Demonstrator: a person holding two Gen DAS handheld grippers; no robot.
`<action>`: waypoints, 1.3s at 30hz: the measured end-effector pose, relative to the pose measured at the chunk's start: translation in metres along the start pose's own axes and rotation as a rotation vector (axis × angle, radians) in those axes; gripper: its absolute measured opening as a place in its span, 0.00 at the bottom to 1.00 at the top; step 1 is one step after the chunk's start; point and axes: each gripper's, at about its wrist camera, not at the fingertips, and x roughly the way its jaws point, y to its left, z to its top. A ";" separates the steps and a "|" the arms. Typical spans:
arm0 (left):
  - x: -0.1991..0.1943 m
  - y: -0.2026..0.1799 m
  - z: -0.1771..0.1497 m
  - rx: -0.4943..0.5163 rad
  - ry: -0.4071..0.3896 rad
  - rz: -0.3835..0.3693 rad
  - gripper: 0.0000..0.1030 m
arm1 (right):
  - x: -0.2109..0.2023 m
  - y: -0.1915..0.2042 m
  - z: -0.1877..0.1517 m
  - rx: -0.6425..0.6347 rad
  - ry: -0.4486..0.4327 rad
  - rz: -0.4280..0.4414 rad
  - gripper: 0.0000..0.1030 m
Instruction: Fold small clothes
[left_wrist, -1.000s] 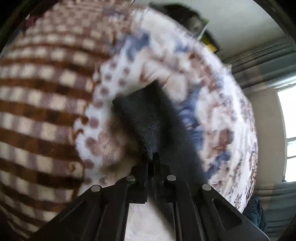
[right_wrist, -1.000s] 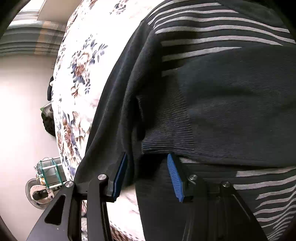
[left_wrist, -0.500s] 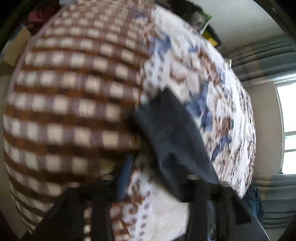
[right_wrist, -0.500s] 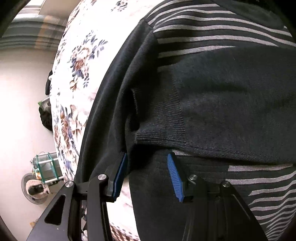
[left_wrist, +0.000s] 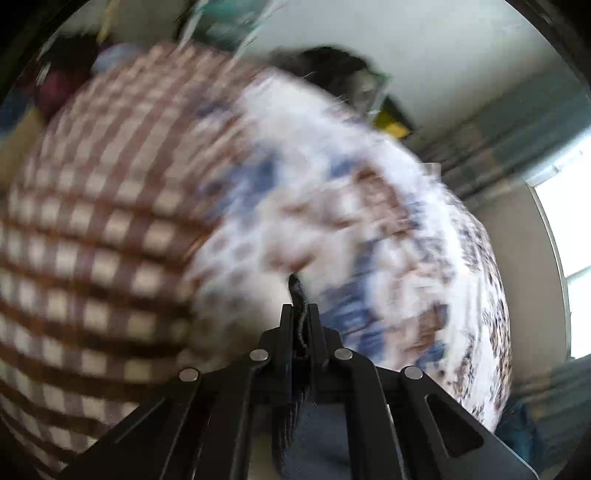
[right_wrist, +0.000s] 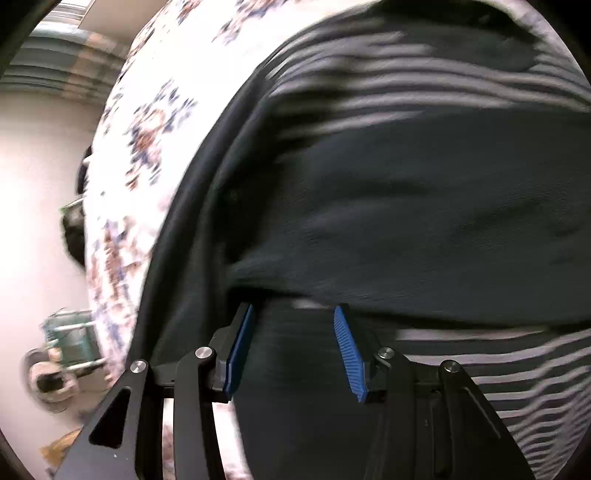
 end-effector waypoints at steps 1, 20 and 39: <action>-0.007 -0.017 0.004 0.042 -0.011 -0.024 0.04 | -0.006 -0.007 0.000 0.002 -0.022 -0.036 0.67; -0.124 -0.382 -0.370 0.937 0.379 -0.569 0.04 | -0.095 -0.254 0.023 0.280 -0.095 -0.082 0.92; -0.117 -0.327 -0.496 1.174 0.563 -0.342 0.83 | -0.178 -0.387 0.033 0.357 -0.137 0.023 0.92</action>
